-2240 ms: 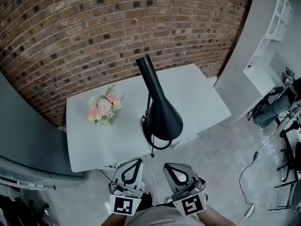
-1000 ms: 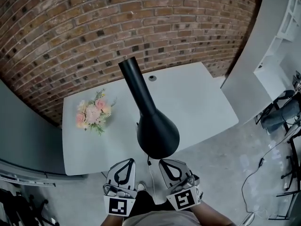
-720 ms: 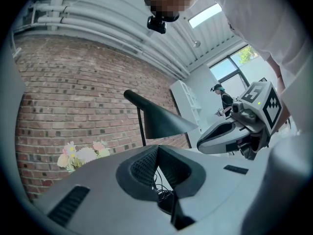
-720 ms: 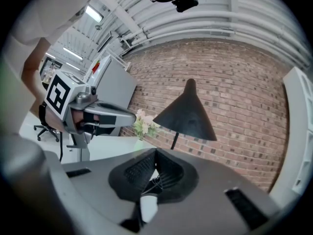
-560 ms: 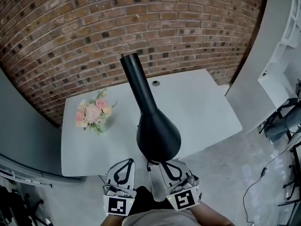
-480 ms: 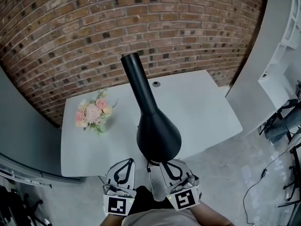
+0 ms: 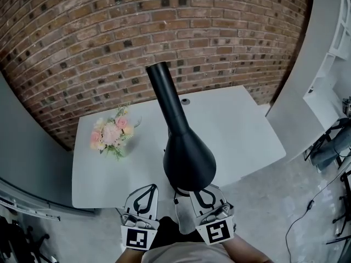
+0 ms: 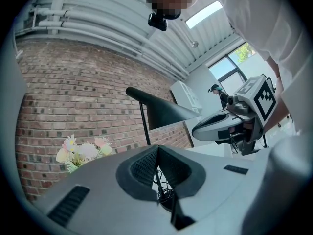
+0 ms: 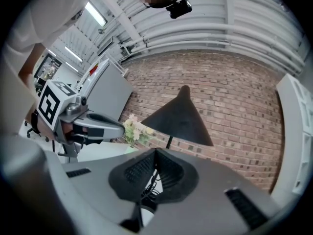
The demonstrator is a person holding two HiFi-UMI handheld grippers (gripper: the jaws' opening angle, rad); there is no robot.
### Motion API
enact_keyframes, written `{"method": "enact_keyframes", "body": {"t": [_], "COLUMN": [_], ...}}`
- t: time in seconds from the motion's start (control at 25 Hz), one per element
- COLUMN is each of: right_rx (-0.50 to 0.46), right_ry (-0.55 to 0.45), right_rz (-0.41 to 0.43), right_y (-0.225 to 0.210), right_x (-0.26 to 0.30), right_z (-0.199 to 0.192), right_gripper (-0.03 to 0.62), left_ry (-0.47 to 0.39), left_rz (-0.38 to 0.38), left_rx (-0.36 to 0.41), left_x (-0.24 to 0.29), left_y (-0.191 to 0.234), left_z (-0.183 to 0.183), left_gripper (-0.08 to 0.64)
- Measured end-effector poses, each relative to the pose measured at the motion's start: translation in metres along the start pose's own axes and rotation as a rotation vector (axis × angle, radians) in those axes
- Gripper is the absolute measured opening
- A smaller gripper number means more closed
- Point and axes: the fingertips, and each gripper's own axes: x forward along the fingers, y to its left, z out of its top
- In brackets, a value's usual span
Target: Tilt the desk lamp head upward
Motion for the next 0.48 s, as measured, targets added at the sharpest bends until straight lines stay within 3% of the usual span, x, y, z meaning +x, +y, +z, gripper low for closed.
{"method": "enact_keyframes", "body": {"t": [0.48], "right_rx": [0.057], "right_ry": [-0.010], "right_rz": [-0.021], "right_y": [-0.012], "right_x": [0.004], "right_z": [0.011], "right_gripper": [0.016], "left_ry": [0.011], "left_rz": [-0.016], "left_rx": [0.017], "left_x": [0.008], "left_y": [0.009], "left_z": [0.007], "left_gripper": [0.006]}}
